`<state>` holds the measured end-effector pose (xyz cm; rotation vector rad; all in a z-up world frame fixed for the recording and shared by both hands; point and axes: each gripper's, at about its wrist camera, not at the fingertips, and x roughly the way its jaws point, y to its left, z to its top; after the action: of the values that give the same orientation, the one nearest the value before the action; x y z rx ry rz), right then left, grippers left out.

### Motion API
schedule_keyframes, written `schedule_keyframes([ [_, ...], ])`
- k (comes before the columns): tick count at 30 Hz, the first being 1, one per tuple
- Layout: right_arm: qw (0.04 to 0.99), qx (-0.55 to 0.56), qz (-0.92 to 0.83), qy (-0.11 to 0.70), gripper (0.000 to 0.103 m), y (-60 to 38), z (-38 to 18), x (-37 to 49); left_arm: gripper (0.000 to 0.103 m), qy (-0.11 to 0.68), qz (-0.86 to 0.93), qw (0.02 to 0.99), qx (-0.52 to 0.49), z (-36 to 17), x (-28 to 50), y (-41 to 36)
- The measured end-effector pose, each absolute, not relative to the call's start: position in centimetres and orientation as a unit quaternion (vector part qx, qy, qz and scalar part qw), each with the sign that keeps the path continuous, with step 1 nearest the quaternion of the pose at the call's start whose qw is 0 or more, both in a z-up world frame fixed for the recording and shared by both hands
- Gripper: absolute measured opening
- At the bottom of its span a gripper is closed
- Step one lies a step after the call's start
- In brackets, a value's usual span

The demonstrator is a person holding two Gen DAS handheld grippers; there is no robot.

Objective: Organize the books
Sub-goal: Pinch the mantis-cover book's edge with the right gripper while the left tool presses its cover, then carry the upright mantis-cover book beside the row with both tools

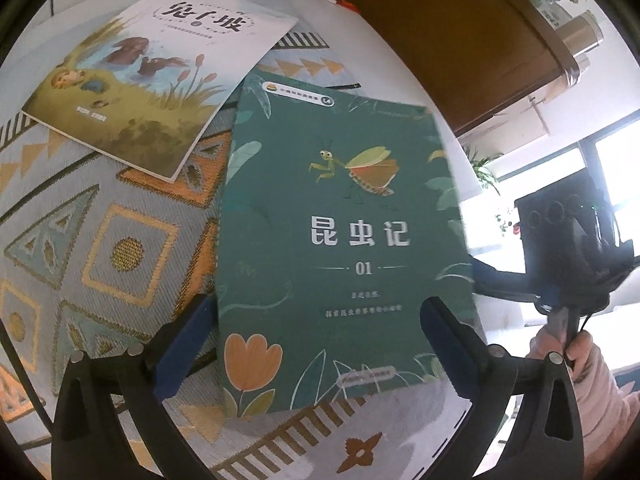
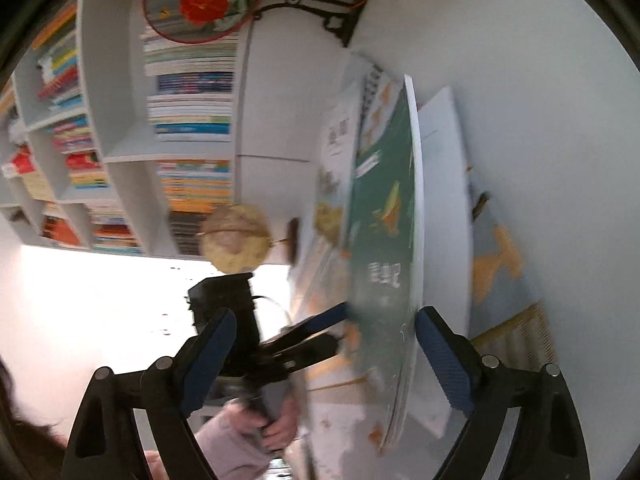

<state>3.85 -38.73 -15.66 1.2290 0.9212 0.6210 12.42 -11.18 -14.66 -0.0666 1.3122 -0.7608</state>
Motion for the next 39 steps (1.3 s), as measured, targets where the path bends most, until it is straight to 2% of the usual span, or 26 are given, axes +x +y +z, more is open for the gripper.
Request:
schedule_keyframes([
  [1, 0.668, 0.545, 0.285, 0.419, 0.082, -38.2, -15.8, 3.8, 0.101, 0.594, -0.344, 0.726, -0.027, -14.7, 12.4, -11.4],
  [3, 0.665, 0.528, 0.281, 0.447, 0.067, -36.8, -16.3, 3.8, 0.101, 0.593, -0.344, 0.727, -0.022, -14.7, 12.3, -11.5],
  [4, 0.672, 0.515, 0.267, 0.460, 0.064, -36.0, -16.6, 3.9, 0.101, 0.594, -0.345, 0.727, -0.021, -14.7, 12.3, -11.5],
  [5, 0.676, 0.512, 0.259, 0.462, 0.052, -35.8, -16.7, 4.0, 0.101, 0.594, -0.346, 0.726, -0.022, -14.7, 12.3, -11.4],
  [6, 0.681, 0.512, 0.246, 0.462, 0.033, -35.6, -16.9, 4.1, 0.101, 0.594, -0.346, 0.725, -0.026, -14.7, 12.4, -11.2],
  [8, 0.685, 0.519, 0.212, 0.465, 0.015, -35.5, -17.2, 4.3, 0.101, 0.597, -0.344, 0.723, -0.041, -14.6, 12.5, -11.0],
  [9, 0.684, 0.523, 0.204, 0.466, 0.011, -35.4, -17.3, 4.4, 0.101, 0.601, -0.342, 0.720, -0.052, -14.6, 12.8, -10.7],
  [21, 0.614, 0.621, 0.336, 0.352, 0.012, -34.8, -14.1, 4.7, 0.098, 0.629, -0.363, 0.628, -0.279, -15.9, 14.4, -5.1],
  [23, 0.604, 0.629, 0.353, 0.339, 0.012, -34.8, -13.8, 4.6, 0.095, 0.619, -0.382, 0.611, -0.313, -15.8, 14.1, -4.8],
  [25, 0.607, 0.622, 0.347, 0.352, 0.012, -34.8, -13.8, 4.6, 0.076, 0.605, -0.408, 0.596, -0.336, -15.2, 13.5, -5.0],
  [26, 0.605, 0.622, 0.342, 0.360, 0.012, -34.8, -14.0, 4.6, 0.076, 0.599, -0.416, 0.597, -0.336, -14.6, 13.1, -5.3],
  [28, 0.615, 0.602, 0.329, 0.389, 0.012, -35.0, -14.5, 4.4, 0.075, 0.594, -0.405, 0.631, -0.292, -13.4, 12.8, -5.8],
  [30, 0.641, 0.555, 0.300, 0.437, 0.012, -34.6, -14.4, 4.4, 0.066, 0.598, -0.386, 0.668, -0.217, -12.0, 12.2, -6.7],
  [35, 0.695, 0.424, 0.247, 0.526, 0.012, -32.0, -13.5, 4.8, 0.065, 0.621, -0.338, 0.704, -0.064, -11.0, 11.3, -8.0],
  [39, 0.725, 0.338, 0.239, 0.550, 0.012, -29.5, -11.9, 5.5, 0.065, 0.641, -0.317, 0.699, -0.005, -12.3, 10.9, -8.2],
])
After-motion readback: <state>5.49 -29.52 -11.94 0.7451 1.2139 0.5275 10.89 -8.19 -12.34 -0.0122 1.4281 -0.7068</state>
